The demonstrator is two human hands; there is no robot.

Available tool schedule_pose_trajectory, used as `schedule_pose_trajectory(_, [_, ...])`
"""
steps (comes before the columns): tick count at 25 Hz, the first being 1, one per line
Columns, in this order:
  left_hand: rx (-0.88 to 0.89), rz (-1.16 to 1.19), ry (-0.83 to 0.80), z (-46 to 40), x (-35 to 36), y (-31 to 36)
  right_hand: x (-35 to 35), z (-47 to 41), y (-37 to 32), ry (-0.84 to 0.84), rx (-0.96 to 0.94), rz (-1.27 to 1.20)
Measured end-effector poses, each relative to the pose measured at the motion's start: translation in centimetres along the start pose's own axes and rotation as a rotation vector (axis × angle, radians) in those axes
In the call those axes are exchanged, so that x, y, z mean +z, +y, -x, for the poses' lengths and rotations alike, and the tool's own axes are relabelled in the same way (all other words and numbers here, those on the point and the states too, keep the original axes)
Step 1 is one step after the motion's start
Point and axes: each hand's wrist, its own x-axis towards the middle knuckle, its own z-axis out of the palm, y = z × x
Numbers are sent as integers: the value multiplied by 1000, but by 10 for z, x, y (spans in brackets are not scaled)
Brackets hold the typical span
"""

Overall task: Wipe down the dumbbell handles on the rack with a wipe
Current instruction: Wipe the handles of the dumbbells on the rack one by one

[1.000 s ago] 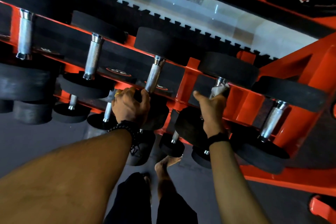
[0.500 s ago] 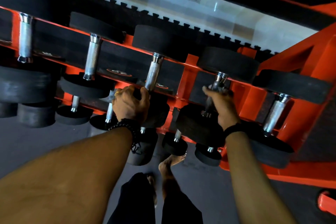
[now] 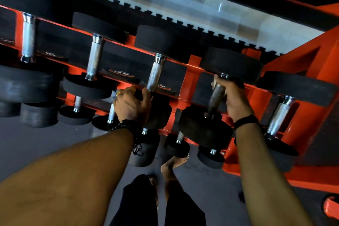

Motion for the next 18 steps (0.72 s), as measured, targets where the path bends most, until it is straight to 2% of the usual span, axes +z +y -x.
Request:
schedule_pose_trajectory(2, [-3, 3, -2, 0, 1, -1, 1, 13, 24, 29, -35, 164])
schedule_pose_trajectory(4, [-11, 4, -10, -1, 0, 0, -4, 34, 53, 45, -78, 474])
schedule_pose_trajectory(6, [-14, -9, -9, -1, 0, -1, -9, 46, 56, 107, -180, 739])
schedule_pose_trajectory(8, [-3, -9, 0, 0, 0, -1, -9, 51, 39, 204, -265, 829])
schedule_pose_trajectory(10, [8, -5, 1, -1, 0, -1, -1, 55, 20, 372, -374, 780])
schedule_pose_trajectory(12, [-2, -19, -8, -2, 1, -2, 10, 59, 17, 511, -471, 558])
schedule_pose_trajectory(15, [-1, -41, -16, -3, 2, -4, 26, 65, 34, 538, -472, 342])
schedule_pose_trajectory(18, [-7, -52, -21, -4, 3, -5, 31, 63, 39, 523, -467, 318])
